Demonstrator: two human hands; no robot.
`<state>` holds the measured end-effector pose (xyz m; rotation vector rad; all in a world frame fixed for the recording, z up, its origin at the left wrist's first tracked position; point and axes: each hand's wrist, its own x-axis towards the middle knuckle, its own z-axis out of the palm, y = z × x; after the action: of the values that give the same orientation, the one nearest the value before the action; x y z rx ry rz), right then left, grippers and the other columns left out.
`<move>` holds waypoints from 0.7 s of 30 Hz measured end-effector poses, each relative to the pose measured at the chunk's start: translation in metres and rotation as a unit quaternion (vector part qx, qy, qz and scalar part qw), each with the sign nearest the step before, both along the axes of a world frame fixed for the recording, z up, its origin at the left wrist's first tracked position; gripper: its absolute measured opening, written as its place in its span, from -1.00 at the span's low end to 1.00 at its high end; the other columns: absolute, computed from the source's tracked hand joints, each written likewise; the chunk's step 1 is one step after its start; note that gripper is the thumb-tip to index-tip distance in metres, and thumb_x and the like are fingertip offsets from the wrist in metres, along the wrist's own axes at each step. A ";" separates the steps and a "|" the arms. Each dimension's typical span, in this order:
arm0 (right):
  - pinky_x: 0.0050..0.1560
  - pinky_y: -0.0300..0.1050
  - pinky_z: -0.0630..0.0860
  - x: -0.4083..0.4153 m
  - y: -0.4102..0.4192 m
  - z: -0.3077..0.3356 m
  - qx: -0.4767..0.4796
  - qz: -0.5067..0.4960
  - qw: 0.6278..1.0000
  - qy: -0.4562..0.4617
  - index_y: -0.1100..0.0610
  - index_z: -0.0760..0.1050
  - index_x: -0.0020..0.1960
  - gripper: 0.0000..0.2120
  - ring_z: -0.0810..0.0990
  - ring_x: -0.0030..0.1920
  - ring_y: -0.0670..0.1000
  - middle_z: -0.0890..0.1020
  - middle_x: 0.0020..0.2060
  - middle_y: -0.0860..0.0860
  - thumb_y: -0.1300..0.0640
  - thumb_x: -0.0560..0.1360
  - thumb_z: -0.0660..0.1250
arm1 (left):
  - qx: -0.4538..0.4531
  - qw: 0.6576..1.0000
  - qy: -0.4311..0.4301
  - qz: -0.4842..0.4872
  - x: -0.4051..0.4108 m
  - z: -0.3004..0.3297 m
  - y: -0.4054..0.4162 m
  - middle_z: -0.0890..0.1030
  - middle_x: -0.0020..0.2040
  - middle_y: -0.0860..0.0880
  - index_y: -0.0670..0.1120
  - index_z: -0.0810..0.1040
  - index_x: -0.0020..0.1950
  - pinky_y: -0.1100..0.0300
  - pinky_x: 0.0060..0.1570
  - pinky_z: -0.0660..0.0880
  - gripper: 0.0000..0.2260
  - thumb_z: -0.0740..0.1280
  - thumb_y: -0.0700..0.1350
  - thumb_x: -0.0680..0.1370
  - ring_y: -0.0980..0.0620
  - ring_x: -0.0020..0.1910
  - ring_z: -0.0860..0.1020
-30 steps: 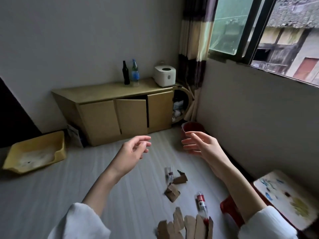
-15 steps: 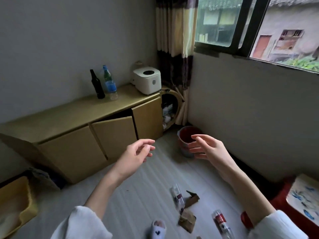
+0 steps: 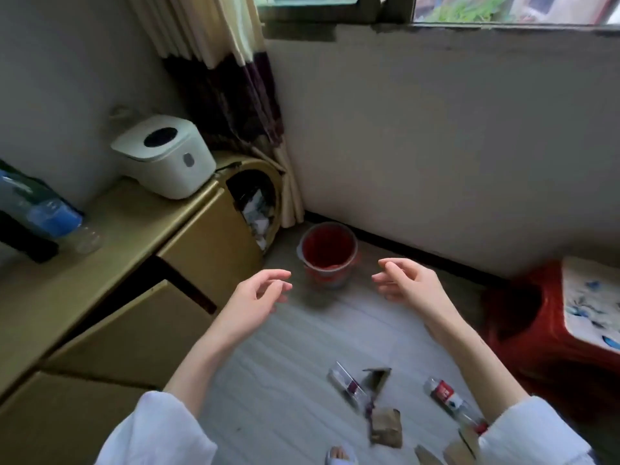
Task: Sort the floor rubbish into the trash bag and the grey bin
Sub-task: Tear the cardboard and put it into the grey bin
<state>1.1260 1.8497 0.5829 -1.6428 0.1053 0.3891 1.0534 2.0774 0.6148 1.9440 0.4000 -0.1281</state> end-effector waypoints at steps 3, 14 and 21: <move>-0.11 -0.16 0.52 0.020 -0.006 -0.038 -0.029 -0.044 0.998 0.029 0.03 0.51 -0.02 -0.85 0.61 -0.18 -0.02 0.66 -0.16 0.01 0.16 0.58 0.17 | -0.008 0.997 0.040 -0.073 0.042 -0.045 -0.003 0.61 -0.04 0.05 0.05 0.50 0.03 0.14 -0.01 0.50 -0.80 0.15 -0.21 0.61 0.06 -0.06 0.58; -0.22 -0.15 0.47 0.034 -0.016 -0.324 -0.159 -0.149 0.961 0.171 0.15 0.48 0.13 -0.83 0.54 -0.25 -0.03 0.60 -0.18 0.06 0.19 0.57 0.21 | 0.061 0.933 0.144 -0.325 0.146 -0.355 -0.018 0.63 0.03 -0.11 -0.10 0.53 0.13 0.25 0.01 0.45 -0.82 0.23 -0.22 0.57 0.05 -0.11 0.55; -0.04 -0.11 0.47 -0.009 -0.057 -0.572 -0.266 -0.109 0.923 0.256 0.13 0.48 0.23 -0.70 0.57 -0.01 0.05 0.61 0.04 0.12 0.08 0.52 0.30 | 0.119 0.874 0.135 -0.451 0.148 -0.601 -0.069 0.52 0.21 -0.11 -0.11 0.44 0.29 0.29 0.14 0.37 -0.70 0.26 -0.11 0.56 0.04 0.09 0.49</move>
<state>1.1175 1.7932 0.0111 -1.9945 0.8450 0.6516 1.2010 2.0086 0.0134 2.2222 -0.3716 -1.0009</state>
